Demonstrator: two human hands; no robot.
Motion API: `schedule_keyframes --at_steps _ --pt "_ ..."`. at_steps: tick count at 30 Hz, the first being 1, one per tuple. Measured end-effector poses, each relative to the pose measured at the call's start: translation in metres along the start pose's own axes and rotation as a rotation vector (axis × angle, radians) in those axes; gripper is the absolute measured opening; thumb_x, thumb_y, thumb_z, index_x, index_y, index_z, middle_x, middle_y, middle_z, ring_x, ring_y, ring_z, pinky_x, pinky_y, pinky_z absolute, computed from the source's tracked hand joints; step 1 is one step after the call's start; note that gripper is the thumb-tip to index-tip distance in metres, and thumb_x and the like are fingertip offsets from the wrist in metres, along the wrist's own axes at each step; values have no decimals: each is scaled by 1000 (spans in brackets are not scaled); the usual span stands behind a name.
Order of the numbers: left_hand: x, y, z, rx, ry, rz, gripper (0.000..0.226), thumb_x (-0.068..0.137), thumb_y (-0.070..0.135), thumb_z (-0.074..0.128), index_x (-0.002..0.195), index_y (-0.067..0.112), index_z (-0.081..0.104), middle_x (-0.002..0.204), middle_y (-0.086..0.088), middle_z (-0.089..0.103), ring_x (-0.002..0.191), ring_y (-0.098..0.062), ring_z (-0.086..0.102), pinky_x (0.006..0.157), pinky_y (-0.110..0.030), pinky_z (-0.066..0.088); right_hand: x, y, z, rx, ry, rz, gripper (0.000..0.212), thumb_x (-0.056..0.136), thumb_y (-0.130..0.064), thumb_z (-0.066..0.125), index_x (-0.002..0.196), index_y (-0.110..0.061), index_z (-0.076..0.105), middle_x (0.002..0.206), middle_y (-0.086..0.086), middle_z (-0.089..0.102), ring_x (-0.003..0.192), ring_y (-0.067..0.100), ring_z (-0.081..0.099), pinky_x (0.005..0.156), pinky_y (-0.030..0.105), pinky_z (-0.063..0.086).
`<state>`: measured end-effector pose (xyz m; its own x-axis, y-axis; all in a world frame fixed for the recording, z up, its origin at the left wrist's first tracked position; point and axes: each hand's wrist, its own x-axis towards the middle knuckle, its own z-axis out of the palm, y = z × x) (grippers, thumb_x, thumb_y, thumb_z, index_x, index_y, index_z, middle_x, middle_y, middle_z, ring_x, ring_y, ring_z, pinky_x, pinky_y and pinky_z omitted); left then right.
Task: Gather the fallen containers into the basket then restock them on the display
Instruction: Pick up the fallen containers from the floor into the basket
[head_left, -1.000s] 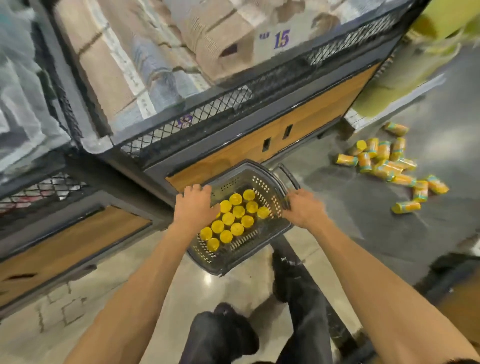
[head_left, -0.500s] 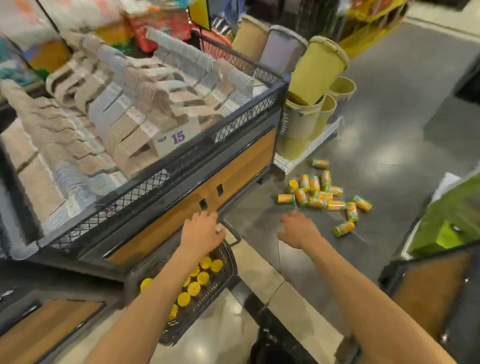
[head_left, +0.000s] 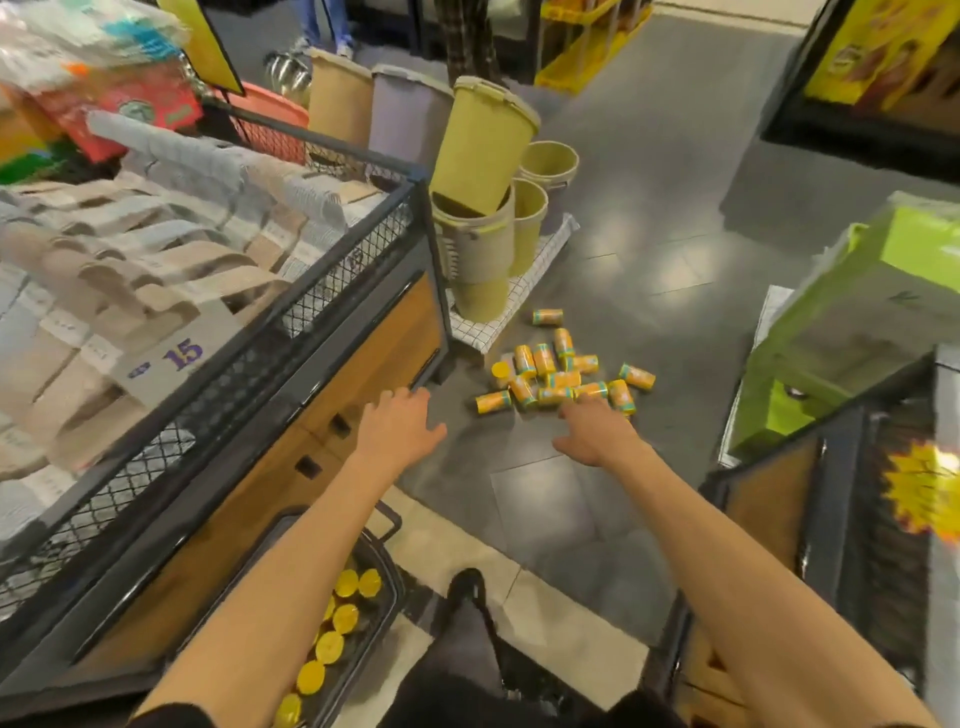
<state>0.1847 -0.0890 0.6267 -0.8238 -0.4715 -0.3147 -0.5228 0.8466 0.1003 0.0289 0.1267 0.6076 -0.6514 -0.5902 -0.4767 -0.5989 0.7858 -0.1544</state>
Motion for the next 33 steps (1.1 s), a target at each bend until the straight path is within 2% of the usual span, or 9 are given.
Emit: schedule_keyframes --at_steps 3,9,13,18,24,29,33 --pt "33 19 -1 23 -26 50 52 93 51 51 132 18 49 130 -9 54 122 -31 47 97 -45 44 18 25 -3 13 -20 26 51 89 -39 59 131 -13 48 139 12 45 128 34 42 101 46 43" --pt "120 56 -11 55 -35 136 51 92 51 51 131 18 49 129 -8 55 123 -30 48 95 -45 44 63 73 -28 14 -43 142 55 90 -39 58 137 -13 45 142 12 40 131 32 39 98 44 41" --pt "184 81 -27 53 -48 183 52 92 50 51 132 18 48 129 -10 55 123 -32 48 94 -45 43 105 106 -57 18 -49 196 48 90 -38 56 131 -14 49 138 13 44 128 33 41 98 45 42" --pt "256 106 -36 71 -73 212 46 91 46 50 128 18 51 126 -9 57 118 -31 51 87 -42 46 156 139 -87 26 -31 237 47 90 -36 54 133 -16 51 137 12 46 129 33 40 98 45 42" --pt "308 128 -33 65 -137 190 47 90 47 50 129 20 50 125 -9 56 117 -32 50 86 -42 46 208 166 -101 61 -78 202 46 91 -35 56 131 -13 51 139 12 44 128 33 40 98 44 40" --pt "345 148 -29 31 -146 103 45 90 46 51 125 17 51 122 -10 57 117 -32 50 85 -40 43 265 191 -103 50 -151 112 41 90 -33 55 124 -9 52 134 15 46 128 34 40 97 44 42" --pt "373 161 -18 -33 -189 -7 47 91 46 51 128 18 49 125 -10 55 119 -32 49 89 -42 45 311 207 -107 -5 -197 15 42 88 -37 56 121 -11 53 128 15 52 119 35 49 93 44 47"
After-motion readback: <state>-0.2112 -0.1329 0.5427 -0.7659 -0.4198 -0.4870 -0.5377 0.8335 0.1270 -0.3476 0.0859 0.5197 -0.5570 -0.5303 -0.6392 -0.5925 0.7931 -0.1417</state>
